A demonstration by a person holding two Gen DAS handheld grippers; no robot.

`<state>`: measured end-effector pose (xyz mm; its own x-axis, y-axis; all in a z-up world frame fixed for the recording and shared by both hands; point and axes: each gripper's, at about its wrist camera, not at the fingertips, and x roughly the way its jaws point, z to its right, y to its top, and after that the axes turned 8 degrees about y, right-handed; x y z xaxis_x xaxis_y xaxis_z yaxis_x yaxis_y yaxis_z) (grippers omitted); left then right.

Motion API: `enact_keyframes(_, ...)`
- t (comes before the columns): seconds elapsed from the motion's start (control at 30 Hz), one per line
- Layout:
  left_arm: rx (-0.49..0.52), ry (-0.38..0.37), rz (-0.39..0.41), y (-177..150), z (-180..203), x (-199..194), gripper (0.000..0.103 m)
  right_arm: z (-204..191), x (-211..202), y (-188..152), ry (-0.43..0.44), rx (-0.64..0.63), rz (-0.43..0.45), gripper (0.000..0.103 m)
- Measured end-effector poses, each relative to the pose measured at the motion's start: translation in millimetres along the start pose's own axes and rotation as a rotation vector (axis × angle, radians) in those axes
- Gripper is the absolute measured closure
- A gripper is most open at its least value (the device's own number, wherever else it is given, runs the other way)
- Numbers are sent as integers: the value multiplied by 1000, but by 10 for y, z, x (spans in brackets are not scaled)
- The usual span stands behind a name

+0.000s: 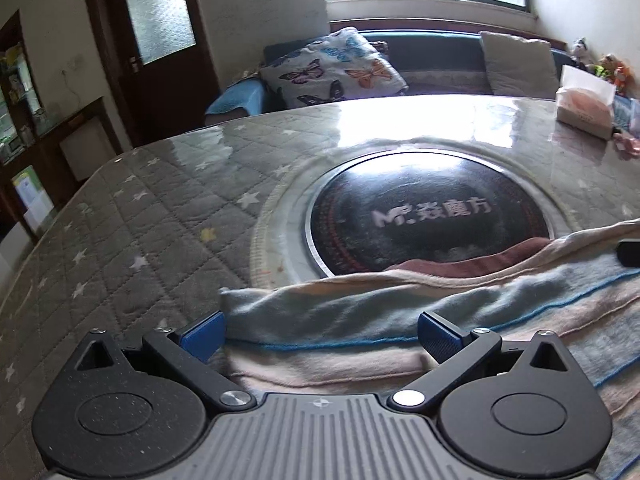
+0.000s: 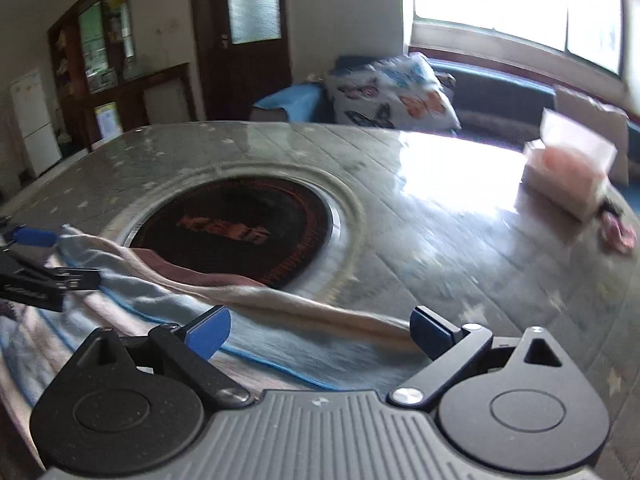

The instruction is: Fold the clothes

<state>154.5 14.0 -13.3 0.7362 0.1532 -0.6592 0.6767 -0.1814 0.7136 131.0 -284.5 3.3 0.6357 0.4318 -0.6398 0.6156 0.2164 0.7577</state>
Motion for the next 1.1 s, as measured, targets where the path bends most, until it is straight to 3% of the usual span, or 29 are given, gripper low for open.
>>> enact_keyframes(0.17, 51, -37, 12, 83, 212, 40, 0, -243, 229, 87, -27, -80, -41, 12)
enact_keyframes(0.37, 43, -5, -32, 124, 235, 272, 0, -144, 478, 90, -66, -24, -107, 28)
enact_keyframes(0.57, 19, -9, -6, 86, 54, 175, 0, -61, 327, 81, -113, -8, -80, 29)
enact_keyframes(0.7, 14, 5, 15, -25, -108, 11, 0, -149, 114, 14, -75, -39, -61, 26)
enact_keyframes(0.77, 5, 10, 21, -119, -201, -79, 0, -226, 19, -65, -59, -53, -59, 19)
enact_keyframes(1.1, -28, 55, 26, -695, -510, -448, 0, -520, -267, -492, -3, -72, -72, 13)
